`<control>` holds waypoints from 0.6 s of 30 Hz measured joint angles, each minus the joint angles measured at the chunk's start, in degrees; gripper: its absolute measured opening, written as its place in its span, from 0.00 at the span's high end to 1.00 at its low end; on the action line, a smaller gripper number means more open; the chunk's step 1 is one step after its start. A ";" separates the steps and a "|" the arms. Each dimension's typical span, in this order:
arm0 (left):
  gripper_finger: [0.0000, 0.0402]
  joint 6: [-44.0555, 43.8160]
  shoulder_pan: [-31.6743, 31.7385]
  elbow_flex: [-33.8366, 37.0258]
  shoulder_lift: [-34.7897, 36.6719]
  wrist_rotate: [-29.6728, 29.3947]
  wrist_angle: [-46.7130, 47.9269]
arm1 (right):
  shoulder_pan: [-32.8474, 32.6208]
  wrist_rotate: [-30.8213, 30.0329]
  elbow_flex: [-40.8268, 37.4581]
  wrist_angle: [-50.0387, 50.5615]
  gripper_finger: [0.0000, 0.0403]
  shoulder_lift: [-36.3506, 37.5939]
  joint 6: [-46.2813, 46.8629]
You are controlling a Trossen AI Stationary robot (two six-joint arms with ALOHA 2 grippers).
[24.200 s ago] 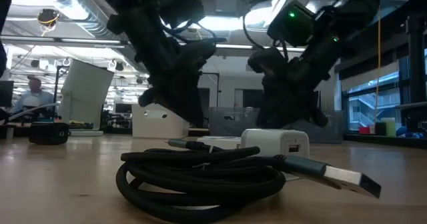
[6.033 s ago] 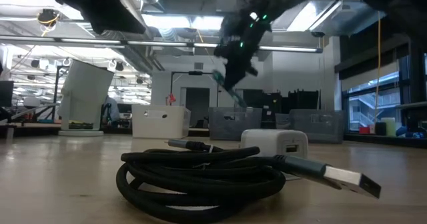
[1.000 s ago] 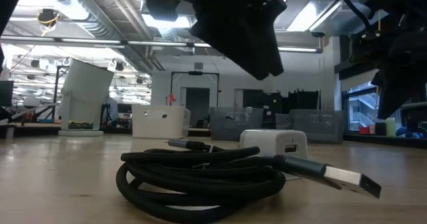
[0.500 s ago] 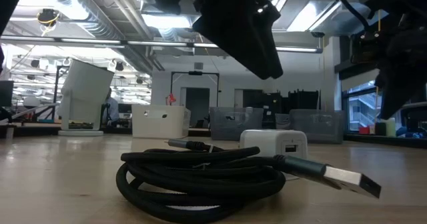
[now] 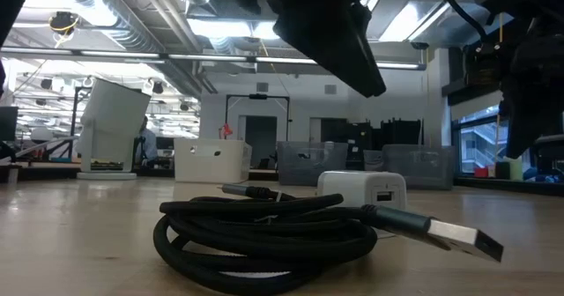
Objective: Pick and place items into bin
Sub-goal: Put the white charger adapter into the white bin
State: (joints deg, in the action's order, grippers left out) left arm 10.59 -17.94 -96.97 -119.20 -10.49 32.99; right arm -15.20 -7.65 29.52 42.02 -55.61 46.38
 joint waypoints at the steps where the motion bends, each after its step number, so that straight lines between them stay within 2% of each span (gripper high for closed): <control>1: 0.43 -2.65 -0.02 0.00 0.00 -1.36 -0.16 | 0.00 0.00 0.00 0.00 0.93 0.00 -0.01; 4: 0.40 -8.93 0.05 0.00 0.00 -5.55 -0.22 | 0.00 -0.01 0.00 0.00 0.93 0.00 0.03; 6: 0.39 -10.42 0.11 0.00 0.00 -6.17 -0.22 | 0.00 -0.01 0.00 0.00 0.93 0.00 0.01; 15: 0.39 -8.95 0.03 0.02 0.02 -5.94 -2.17 | 0.00 -0.03 0.00 -0.11 0.93 0.00 -0.01; 18: 0.39 -6.17 0.09 0.02 0.02 -1.68 -2.11 | 0.00 -0.03 0.00 -0.31 0.93 0.00 -0.03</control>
State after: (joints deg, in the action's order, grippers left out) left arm 4.42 -17.85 -96.95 -119.17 -12.17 30.89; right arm -15.20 -7.68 29.52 41.71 -55.61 46.35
